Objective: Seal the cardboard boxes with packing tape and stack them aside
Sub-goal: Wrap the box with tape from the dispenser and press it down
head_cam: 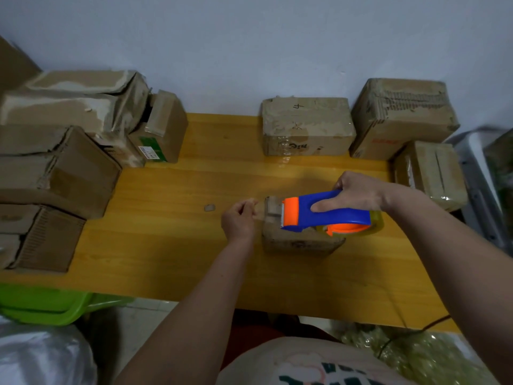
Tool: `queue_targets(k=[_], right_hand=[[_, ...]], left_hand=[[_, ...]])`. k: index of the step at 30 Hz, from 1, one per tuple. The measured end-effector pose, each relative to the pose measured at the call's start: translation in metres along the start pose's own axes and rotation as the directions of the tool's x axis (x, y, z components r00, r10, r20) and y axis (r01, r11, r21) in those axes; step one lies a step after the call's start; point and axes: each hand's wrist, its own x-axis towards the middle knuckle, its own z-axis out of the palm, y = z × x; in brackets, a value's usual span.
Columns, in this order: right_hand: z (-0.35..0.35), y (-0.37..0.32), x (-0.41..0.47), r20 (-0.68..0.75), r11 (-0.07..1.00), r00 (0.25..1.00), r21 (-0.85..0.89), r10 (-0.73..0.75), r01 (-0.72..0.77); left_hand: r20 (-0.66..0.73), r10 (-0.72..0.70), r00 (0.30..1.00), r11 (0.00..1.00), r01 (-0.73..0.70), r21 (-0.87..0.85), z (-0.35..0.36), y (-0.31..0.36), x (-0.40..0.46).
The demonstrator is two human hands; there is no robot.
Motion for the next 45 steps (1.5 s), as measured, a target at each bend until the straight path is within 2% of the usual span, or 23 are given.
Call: queue_targets(k=[8,13,17,19,24,32,39,45], right_hand=[[0.009,-0.002,0.008,-0.053,1.0,0.999,0.001,0.008,-0.007],[0.003,-0.005,0.008,-0.018,0.999,1.0,0.04,0.009,-0.009],[-0.01,-0.01,-0.002,0.066,0.997,0.998,0.074,-0.005,0.0],[-0.014,-0.011,-0.003,0.057,0.997,0.998,0.074,-0.013,0.009],[-0.015,-0.013,0.004,0.005,0.998,1.0,-0.067,-0.008,0.009],[-0.001,-0.02,0.025,-0.051,0.962,0.998,-0.267,0.045,-0.057],[0.003,-0.028,0.036,-0.051,0.93,0.996,-0.356,0.079,-0.092],[0.004,-0.03,0.038,-0.053,0.928,0.995,-0.359,0.089,-0.102]], left_hand=[[-0.085,0.086,0.993,0.987,-0.074,0.14,0.0,-0.011,0.0],[-0.137,0.076,0.988,0.986,-0.054,0.156,0.005,-0.01,-0.003],[-0.166,0.092,0.982,0.978,-0.058,0.2,0.006,-0.012,-0.01],[-0.176,0.094,0.98,0.982,-0.062,0.179,0.006,-0.013,-0.011],[-0.191,0.102,0.976,0.991,-0.083,0.106,0.012,-0.014,-0.01],[-0.246,0.019,0.969,0.994,0.008,0.109,0.017,-0.023,-0.009],[-0.21,-0.049,0.976,0.982,0.085,0.166,0.02,-0.035,0.003],[-0.029,-0.106,0.994,0.955,0.11,0.274,0.027,-0.037,-0.002]])
